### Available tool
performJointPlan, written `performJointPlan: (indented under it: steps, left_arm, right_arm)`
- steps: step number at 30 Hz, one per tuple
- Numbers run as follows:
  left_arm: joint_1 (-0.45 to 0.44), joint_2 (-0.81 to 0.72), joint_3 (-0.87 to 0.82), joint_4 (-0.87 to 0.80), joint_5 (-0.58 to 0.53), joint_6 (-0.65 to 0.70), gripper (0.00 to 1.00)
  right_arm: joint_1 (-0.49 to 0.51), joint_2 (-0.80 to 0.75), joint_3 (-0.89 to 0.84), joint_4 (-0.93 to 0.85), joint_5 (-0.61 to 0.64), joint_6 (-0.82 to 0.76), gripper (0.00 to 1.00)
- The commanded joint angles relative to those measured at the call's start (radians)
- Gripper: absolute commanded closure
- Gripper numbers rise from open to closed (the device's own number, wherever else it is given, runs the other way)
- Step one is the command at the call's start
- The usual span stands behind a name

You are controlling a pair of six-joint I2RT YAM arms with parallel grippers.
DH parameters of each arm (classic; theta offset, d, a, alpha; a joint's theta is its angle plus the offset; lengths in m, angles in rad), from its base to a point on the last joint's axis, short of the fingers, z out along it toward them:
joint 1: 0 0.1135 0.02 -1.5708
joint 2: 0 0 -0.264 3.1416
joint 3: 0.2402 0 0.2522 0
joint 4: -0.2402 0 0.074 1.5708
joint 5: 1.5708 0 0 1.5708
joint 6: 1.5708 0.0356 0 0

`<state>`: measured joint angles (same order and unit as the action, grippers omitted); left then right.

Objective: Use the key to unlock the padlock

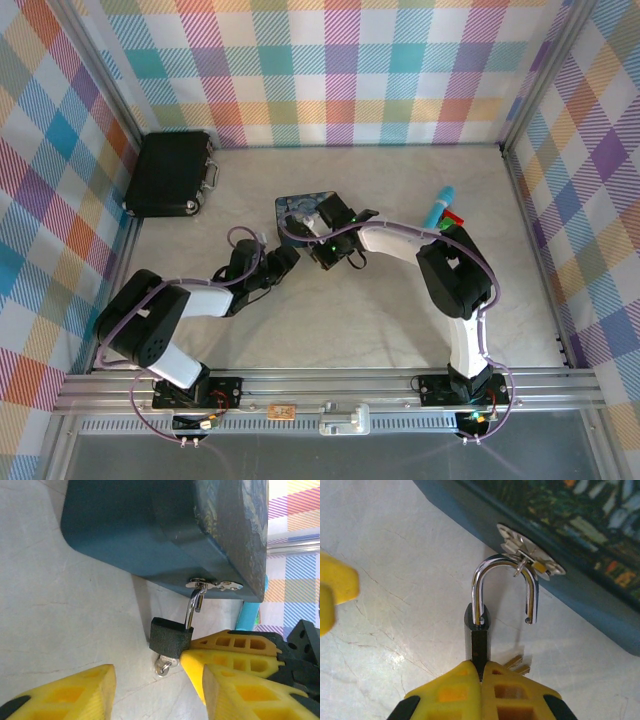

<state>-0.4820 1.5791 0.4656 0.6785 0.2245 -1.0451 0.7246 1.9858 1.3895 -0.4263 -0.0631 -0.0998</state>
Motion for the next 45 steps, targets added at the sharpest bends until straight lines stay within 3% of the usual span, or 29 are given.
performJointPlan:
  steps: [1, 6, 16, 25, 41, 45]
  left_arm:
    - [-0.02, 0.055, 0.023, 0.123, 0.0, -0.037, 0.57]
    - [-0.052, 0.15, 0.036, 0.298, -0.098, -0.086, 0.67]
    - [-0.072, 0.32, 0.062, 0.54, -0.169, -0.165, 0.7]
    - [-0.072, 0.324, 0.104, 0.468, -0.19, -0.086, 0.7]
    - [-0.073, 0.376, 0.115, 0.464, -0.157, -0.082, 0.78]
    - [-0.072, 0.385, 0.121, 0.466, -0.154, -0.079, 0.88]
  right_arm:
    - [-0.003, 0.008, 0.042, 0.0, 0.007, -0.098, 1.0]
    - [-0.002, 0.031, 0.065, -0.004, -0.035, -0.135, 1.0]
    - [-0.008, 0.032, 0.056, 0.002, -0.053, -0.143, 1.0]
    - [-0.014, 0.032, 0.062, -0.001, -0.07, -0.155, 1.0]
    - [-0.018, 0.018, 0.055, 0.025, -0.078, -0.144, 1.0]
    - [-0.019, 0.013, 0.058, 0.024, -0.083, -0.14, 1.0]
